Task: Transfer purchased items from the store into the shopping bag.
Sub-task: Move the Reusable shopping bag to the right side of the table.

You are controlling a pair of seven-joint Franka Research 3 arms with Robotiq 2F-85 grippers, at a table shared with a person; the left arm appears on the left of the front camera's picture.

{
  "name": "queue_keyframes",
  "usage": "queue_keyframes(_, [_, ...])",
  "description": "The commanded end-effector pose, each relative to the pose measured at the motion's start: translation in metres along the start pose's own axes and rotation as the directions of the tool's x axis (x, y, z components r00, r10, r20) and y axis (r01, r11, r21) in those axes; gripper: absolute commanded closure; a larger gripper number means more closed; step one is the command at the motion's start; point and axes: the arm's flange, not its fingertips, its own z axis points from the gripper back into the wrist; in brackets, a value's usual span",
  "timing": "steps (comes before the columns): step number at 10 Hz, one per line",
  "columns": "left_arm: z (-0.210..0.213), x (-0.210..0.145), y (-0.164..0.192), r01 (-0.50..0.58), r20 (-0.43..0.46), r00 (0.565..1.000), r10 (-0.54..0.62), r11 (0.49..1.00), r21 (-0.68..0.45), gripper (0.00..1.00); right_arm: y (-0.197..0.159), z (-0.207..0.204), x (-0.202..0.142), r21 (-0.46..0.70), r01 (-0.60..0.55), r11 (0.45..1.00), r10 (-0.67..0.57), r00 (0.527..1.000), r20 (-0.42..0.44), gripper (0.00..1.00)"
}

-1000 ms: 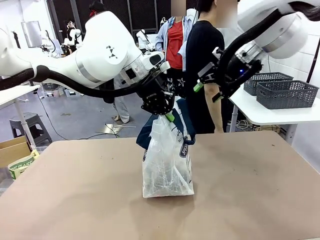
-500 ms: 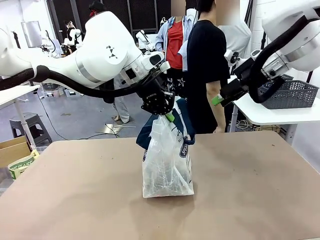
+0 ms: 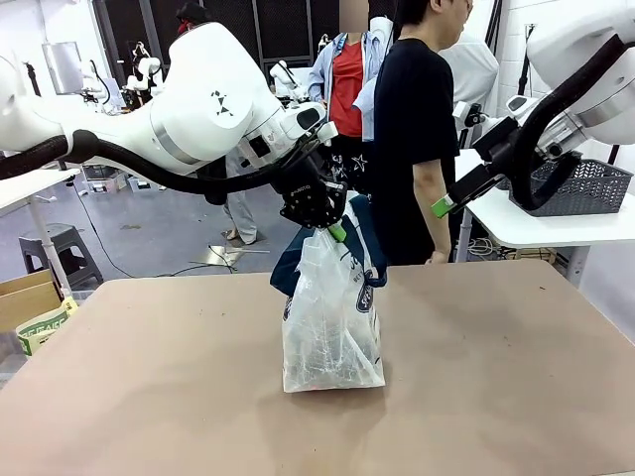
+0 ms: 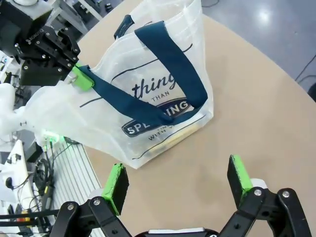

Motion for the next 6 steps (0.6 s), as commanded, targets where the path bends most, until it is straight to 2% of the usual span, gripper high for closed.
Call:
queue_keyframes(1, [0.0021, 0.0006, 0.0008, -0.010, 0.002, 1.000, 0.010, 1.000, -0.009, 1.00, -0.0013, -0.0016, 0.0041, 0.023, 0.010, 1.000, -0.010, 1.000, 0.012, 0.00])
queue_keyframes(6, [0.0021, 0.0006, 0.0008, -0.010, 0.002, 1.000, 0.010, 1.000, -0.009, 1.00, -0.0013, -0.0016, 0.0041, 0.023, 0.010, 1.000, -0.010, 1.000, 0.012, 0.00])
